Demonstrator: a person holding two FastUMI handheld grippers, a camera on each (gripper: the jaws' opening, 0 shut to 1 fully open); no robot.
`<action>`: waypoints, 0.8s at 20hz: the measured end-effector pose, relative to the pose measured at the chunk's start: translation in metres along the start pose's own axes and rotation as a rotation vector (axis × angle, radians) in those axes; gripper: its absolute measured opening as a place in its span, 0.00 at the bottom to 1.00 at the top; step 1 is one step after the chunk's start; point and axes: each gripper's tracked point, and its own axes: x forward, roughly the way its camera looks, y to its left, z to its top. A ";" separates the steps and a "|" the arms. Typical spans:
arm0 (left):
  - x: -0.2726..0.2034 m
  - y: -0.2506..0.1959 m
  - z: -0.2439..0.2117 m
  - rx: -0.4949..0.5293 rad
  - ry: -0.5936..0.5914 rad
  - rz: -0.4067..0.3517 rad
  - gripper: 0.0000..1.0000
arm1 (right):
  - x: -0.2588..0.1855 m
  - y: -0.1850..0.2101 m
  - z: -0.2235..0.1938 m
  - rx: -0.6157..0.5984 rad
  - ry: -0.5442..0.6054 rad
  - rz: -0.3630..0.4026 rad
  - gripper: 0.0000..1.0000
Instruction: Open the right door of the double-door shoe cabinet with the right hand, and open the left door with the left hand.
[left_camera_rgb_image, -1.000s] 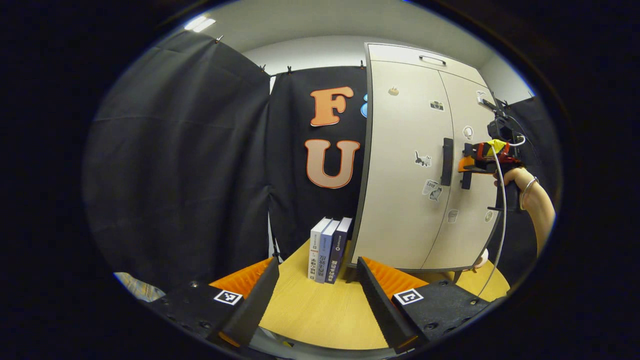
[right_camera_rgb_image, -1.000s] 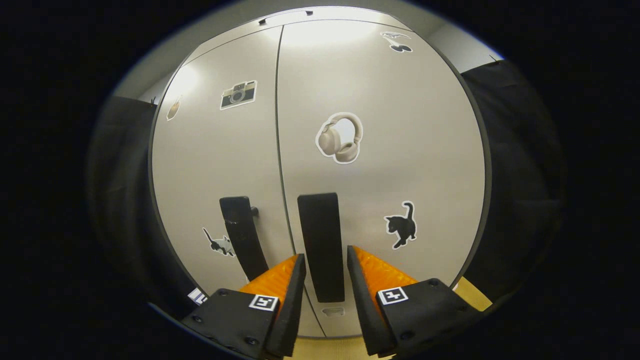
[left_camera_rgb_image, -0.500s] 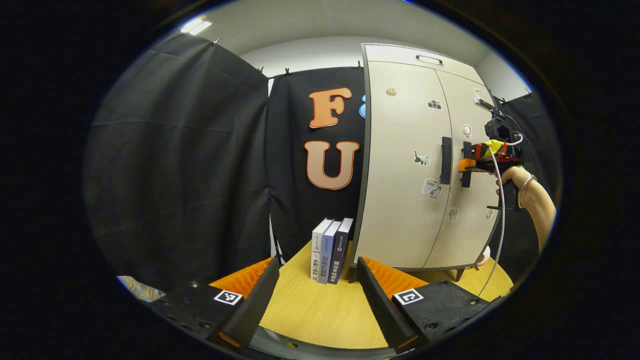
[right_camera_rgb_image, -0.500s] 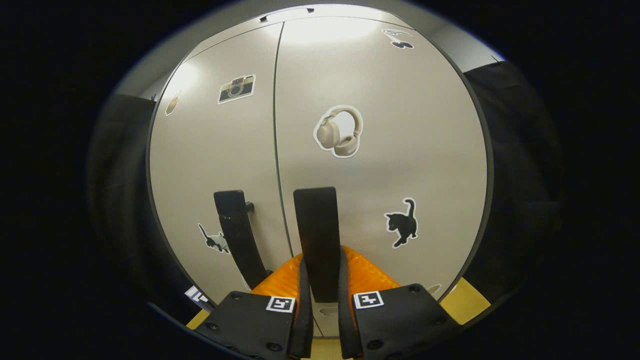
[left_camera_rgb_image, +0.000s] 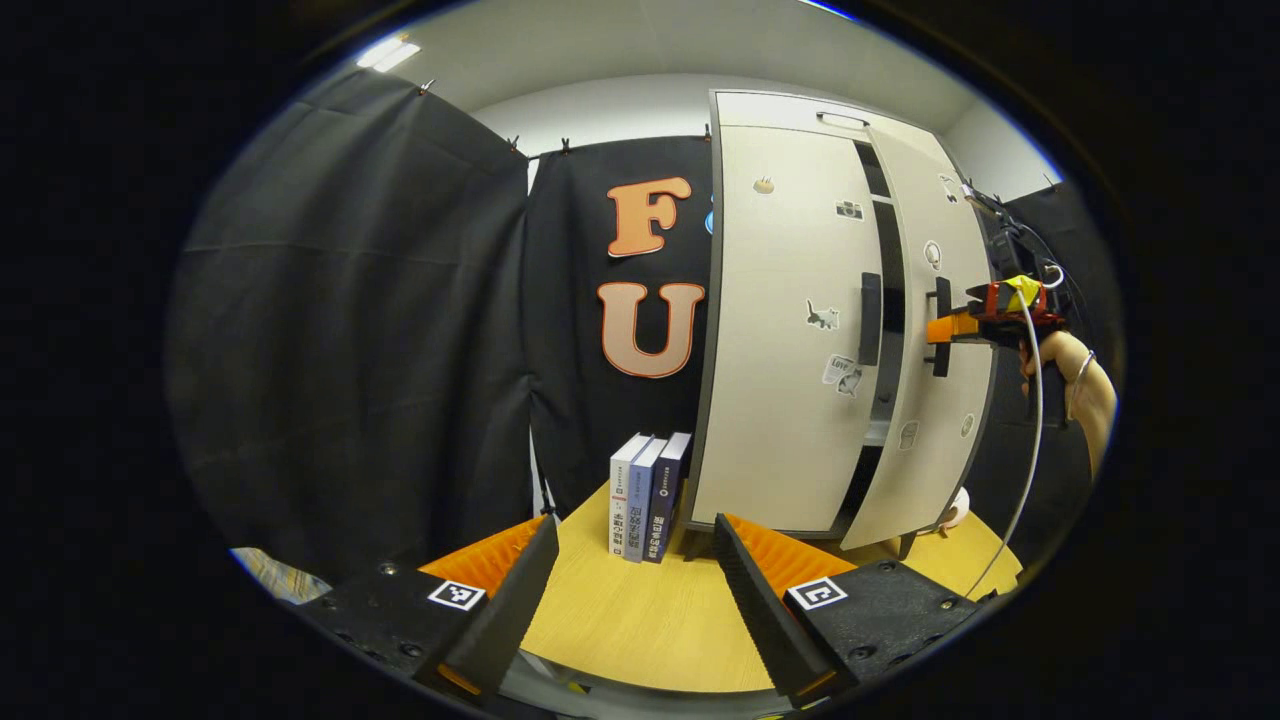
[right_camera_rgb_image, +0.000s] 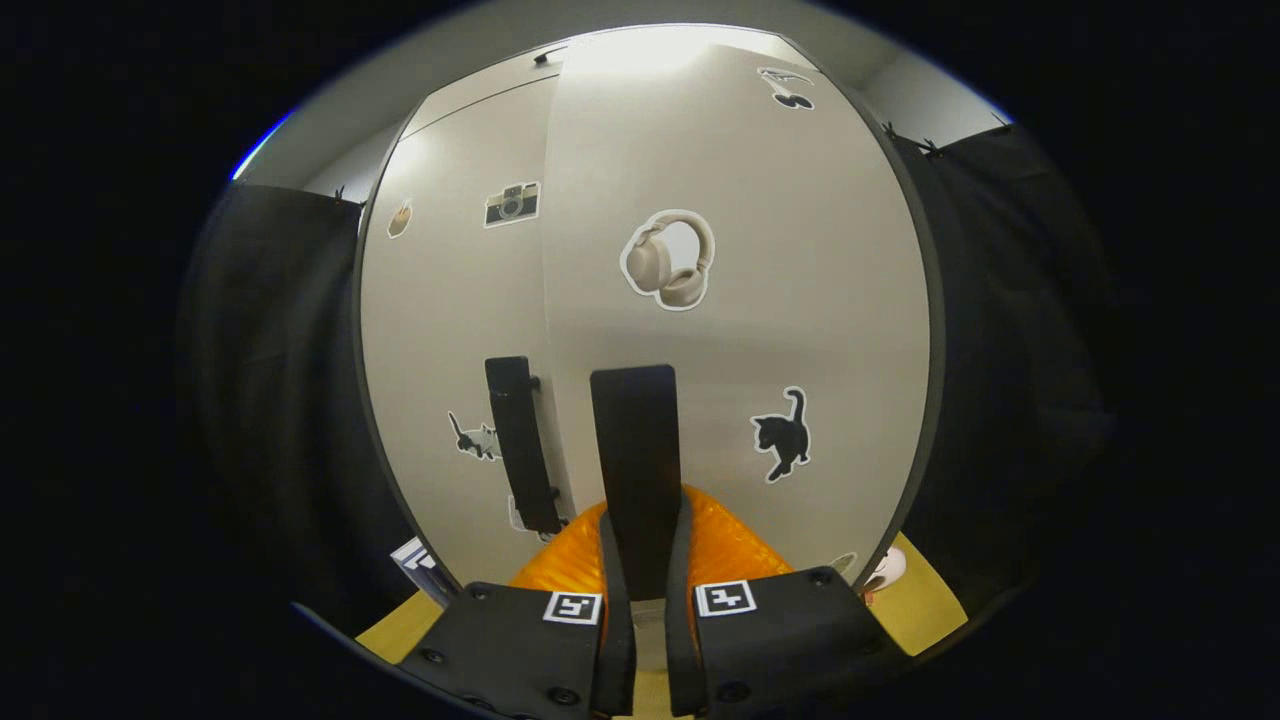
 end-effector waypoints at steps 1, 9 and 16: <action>-0.001 -0.004 0.002 -0.001 -0.004 -0.008 0.95 | -0.006 0.000 0.000 0.019 -0.001 0.005 0.21; -0.022 -0.037 0.010 -0.009 -0.023 -0.023 0.95 | -0.030 -0.010 0.001 0.016 0.002 0.026 0.21; -0.046 -0.069 0.015 -0.023 -0.034 -0.013 0.95 | -0.041 -0.016 0.002 -0.006 0.009 0.081 0.21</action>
